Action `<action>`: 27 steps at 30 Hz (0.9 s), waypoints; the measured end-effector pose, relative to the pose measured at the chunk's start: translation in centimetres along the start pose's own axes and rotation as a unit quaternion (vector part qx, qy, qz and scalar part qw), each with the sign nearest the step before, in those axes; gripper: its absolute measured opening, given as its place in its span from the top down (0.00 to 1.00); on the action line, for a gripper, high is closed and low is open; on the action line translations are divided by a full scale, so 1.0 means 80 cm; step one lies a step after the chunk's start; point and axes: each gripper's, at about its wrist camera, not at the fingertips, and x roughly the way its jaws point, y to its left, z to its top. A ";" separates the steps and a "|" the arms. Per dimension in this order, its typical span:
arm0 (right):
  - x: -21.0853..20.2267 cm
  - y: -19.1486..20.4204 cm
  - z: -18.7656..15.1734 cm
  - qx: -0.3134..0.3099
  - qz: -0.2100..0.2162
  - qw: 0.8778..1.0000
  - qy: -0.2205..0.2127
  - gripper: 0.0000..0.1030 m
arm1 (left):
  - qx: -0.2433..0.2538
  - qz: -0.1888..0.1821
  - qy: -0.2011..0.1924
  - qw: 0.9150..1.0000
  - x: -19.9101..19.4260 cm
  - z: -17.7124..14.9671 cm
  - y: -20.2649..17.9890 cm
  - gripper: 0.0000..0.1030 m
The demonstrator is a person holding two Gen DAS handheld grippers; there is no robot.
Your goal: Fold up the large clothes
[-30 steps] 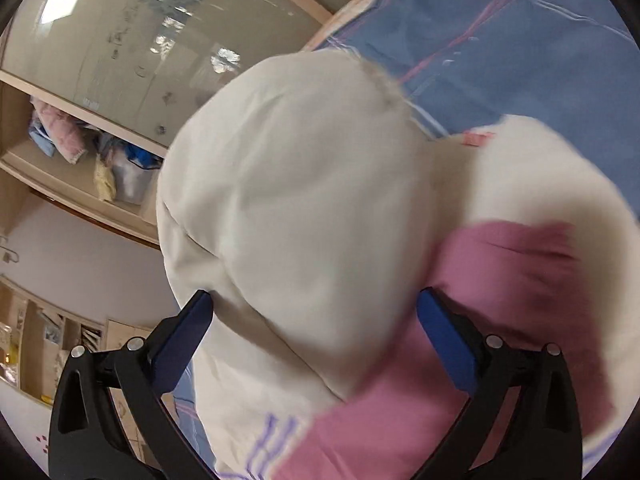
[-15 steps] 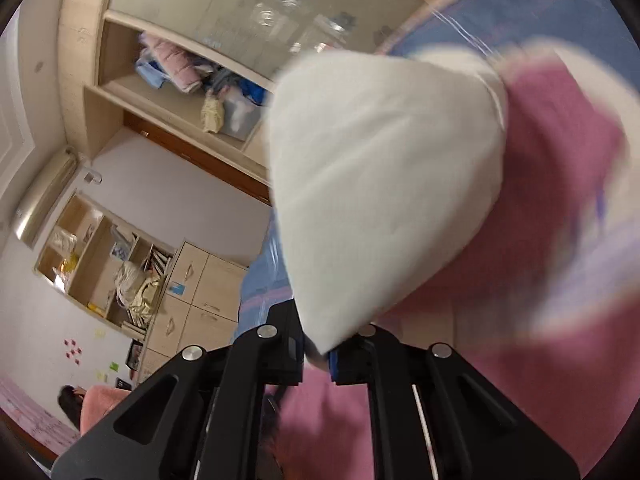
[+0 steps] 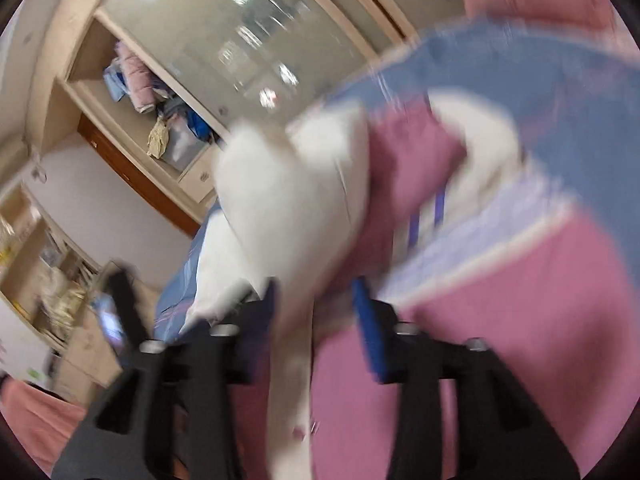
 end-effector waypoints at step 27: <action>0.136 -0.025 -0.013 -0.128 -0.070 0.984 0.104 0.56 | 0.002 -0.063 -0.043 0.997 0.000 -0.055 0.023 0.02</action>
